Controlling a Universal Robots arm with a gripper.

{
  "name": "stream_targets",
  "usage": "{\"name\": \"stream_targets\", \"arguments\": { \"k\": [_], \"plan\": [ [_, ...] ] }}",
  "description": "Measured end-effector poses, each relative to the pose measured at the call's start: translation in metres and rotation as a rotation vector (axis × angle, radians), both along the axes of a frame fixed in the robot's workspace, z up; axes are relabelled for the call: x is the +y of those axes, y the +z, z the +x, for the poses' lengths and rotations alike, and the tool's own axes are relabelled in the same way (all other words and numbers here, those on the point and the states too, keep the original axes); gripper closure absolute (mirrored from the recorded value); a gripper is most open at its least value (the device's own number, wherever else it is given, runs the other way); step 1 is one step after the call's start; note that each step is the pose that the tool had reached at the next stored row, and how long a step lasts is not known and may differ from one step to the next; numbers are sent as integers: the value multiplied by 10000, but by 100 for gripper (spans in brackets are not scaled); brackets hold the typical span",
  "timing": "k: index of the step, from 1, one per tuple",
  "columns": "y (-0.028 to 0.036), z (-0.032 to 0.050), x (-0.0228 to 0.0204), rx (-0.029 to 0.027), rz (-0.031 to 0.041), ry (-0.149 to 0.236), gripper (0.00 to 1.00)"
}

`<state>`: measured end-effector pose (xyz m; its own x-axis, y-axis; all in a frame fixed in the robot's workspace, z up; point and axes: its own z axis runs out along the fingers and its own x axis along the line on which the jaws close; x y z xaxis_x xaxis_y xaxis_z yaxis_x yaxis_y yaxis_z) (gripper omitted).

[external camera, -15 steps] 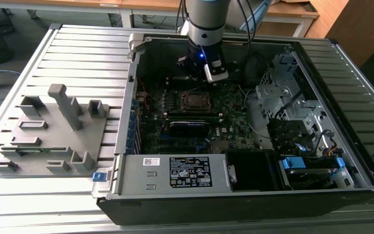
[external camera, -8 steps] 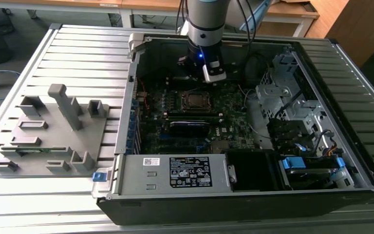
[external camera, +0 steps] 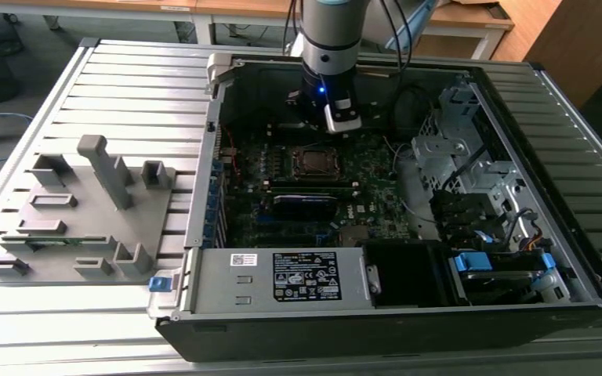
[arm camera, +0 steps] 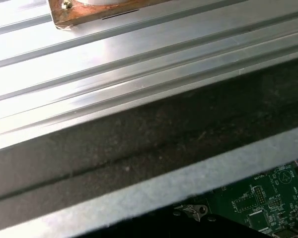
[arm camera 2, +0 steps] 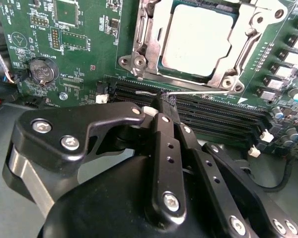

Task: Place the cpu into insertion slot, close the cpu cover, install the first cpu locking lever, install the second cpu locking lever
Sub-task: 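Install the first cpu locking lever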

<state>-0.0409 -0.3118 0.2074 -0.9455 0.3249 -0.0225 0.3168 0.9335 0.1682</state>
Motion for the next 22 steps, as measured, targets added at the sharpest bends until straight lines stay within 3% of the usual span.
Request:
{"name": "stream_targets", "arguments": {
  "k": [13, 22],
  "plan": [
    [-32, -1, 2, -13, -26, -133, 89],
    [-44, -10, 1, -78, -53, -135, 89]
  ]
}}
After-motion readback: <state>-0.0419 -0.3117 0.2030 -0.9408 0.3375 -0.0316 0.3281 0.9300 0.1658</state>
